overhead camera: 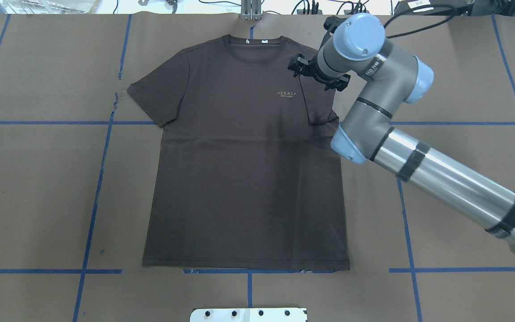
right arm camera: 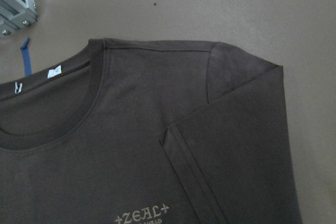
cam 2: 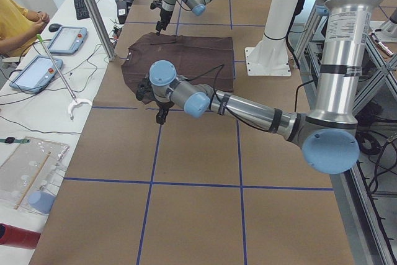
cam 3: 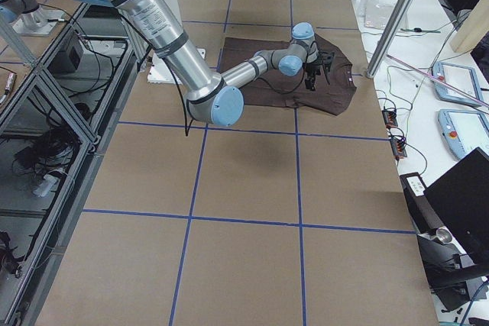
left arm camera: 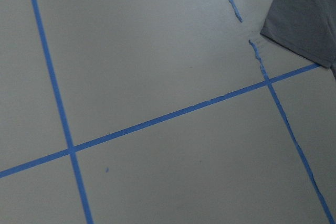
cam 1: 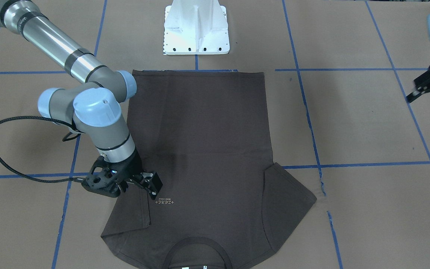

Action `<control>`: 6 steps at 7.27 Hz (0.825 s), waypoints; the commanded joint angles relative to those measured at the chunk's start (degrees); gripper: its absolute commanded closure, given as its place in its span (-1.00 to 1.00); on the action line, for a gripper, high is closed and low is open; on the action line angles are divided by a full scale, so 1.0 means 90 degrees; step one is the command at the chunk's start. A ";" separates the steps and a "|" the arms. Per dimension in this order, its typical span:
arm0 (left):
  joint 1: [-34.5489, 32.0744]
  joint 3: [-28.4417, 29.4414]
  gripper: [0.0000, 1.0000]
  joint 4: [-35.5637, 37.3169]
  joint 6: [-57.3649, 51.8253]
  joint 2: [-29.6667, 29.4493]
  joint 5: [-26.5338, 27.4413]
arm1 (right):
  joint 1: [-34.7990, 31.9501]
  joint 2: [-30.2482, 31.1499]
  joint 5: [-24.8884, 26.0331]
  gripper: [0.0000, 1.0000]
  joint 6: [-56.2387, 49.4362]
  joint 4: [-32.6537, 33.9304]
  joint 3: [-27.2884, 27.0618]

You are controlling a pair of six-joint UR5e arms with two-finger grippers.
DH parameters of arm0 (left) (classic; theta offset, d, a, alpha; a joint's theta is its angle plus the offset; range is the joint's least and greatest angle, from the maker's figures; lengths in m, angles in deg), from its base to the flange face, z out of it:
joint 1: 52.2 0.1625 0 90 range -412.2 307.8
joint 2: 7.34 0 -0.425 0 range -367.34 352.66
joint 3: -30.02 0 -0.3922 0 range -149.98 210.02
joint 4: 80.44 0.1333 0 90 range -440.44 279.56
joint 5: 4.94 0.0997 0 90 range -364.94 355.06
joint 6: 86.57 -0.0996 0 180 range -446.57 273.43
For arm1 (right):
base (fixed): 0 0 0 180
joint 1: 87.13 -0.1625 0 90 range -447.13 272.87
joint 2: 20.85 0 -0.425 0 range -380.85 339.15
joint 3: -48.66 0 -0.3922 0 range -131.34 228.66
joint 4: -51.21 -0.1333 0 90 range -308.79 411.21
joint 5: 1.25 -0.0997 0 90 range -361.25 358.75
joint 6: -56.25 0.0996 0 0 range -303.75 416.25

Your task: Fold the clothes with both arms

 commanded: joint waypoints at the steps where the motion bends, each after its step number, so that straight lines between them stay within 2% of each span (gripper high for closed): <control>1: 0.1828 0.0678 -0.90 -0.0216 0.2326 -0.1209 0.1865 | -0.0021 0.0949 -0.0132 -1.00 -0.0066 -0.0021 -0.1018; 2: 0.2070 0.1406 -0.85 -0.0293 0.2662 -0.1891 0.2272 | -0.0040 0.1147 -0.0171 -1.00 -0.0085 -0.0030 -0.1293; 4: 0.2160 0.2716 -0.72 -0.1207 0.2715 -0.2705 0.2305 | -0.0050 0.1606 -0.0142 -1.00 -0.0086 -0.0030 -0.1937; 5: 0.2160 0.3514 -0.67 -0.1560 0.2705 -0.3095 0.2837 | -0.0050 0.1627 -0.0113 -1.00 -0.0076 -0.0021 -0.2047; 6: 0.2237 0.3822 -0.62 -0.1583 0.2715 -0.3273 0.3442 | -0.0040 0.1627 -0.0093 -1.00 -0.0076 -0.0021 -0.2038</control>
